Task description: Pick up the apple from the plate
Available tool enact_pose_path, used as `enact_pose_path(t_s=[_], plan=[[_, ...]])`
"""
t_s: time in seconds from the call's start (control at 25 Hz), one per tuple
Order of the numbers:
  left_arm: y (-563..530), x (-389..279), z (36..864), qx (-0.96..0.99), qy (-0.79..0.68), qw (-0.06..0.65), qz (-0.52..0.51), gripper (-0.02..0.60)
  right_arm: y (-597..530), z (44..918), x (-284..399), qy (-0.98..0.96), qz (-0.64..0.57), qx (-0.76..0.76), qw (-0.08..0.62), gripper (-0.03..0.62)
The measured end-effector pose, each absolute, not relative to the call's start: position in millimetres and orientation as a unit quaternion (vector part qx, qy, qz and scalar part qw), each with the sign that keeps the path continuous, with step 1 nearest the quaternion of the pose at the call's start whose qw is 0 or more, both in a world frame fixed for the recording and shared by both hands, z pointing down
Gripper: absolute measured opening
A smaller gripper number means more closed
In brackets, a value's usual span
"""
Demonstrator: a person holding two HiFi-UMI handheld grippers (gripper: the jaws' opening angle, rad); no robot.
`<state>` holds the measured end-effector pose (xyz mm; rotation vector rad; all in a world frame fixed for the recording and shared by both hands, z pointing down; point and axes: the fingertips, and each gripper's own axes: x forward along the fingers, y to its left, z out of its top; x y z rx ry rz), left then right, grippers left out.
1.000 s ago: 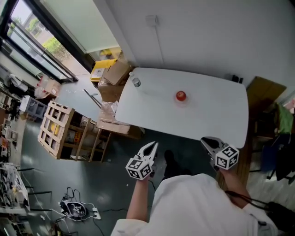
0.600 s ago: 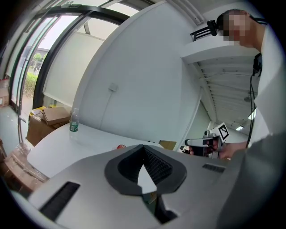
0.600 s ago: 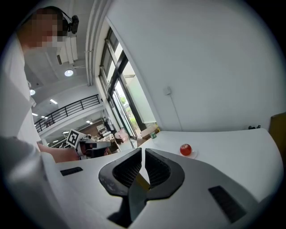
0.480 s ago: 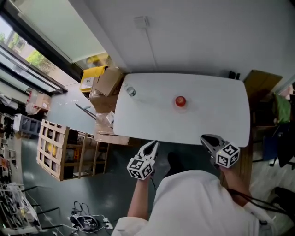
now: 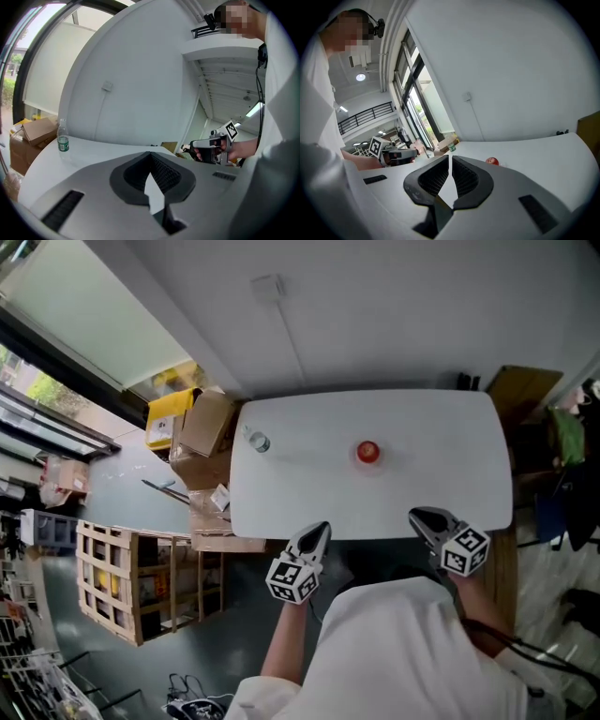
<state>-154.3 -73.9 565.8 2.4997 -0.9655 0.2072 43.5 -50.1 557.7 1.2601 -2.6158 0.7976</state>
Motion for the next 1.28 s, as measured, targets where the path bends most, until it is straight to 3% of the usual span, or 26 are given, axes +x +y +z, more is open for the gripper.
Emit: enact_pose_path(t_s=[0.92,1.28], plan=[[-159,-78,606,0.896,-0.352,0.246,0.111,0.006,-102,583,90,-0.854,0.308,0.407,0.101,0.046],[-213,-36,654,0.885,-0.357,0.263,0.143,0.088,-124,604,113,-0.857,0.331,0.375,0.121,0.046]])
